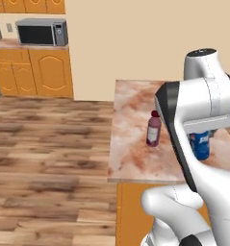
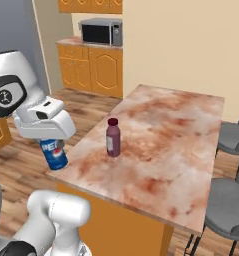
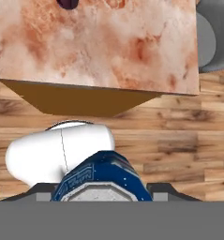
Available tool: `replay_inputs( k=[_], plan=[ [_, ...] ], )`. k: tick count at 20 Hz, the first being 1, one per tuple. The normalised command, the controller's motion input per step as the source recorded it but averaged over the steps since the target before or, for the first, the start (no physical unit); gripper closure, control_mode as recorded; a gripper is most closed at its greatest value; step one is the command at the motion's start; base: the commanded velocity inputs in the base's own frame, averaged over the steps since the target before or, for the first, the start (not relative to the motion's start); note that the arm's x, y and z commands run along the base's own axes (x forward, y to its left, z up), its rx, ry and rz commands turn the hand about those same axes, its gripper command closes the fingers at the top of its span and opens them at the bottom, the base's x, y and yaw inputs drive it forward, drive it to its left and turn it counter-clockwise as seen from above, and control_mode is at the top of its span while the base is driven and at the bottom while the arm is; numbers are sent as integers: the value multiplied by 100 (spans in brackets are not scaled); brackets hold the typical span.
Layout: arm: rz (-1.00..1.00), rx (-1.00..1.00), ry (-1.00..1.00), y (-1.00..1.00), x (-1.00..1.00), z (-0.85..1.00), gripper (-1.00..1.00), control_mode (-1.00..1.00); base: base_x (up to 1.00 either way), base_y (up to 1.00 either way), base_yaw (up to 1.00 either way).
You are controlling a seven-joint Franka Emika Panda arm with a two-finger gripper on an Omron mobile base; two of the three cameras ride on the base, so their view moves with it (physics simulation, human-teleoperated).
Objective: Move the drinks to the dining counter.
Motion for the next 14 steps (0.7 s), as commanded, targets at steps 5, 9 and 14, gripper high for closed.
replay_inputs(
  k=[5,9,14],
  plan=[
    [0,0,0,0,0,0,100,100,42,-97,-16],
    [0,0,0,0,0,0,100,100,62,-96,-33],
    [0,0,0,0,0,0,100,100,62,-72,-54]
  ],
)
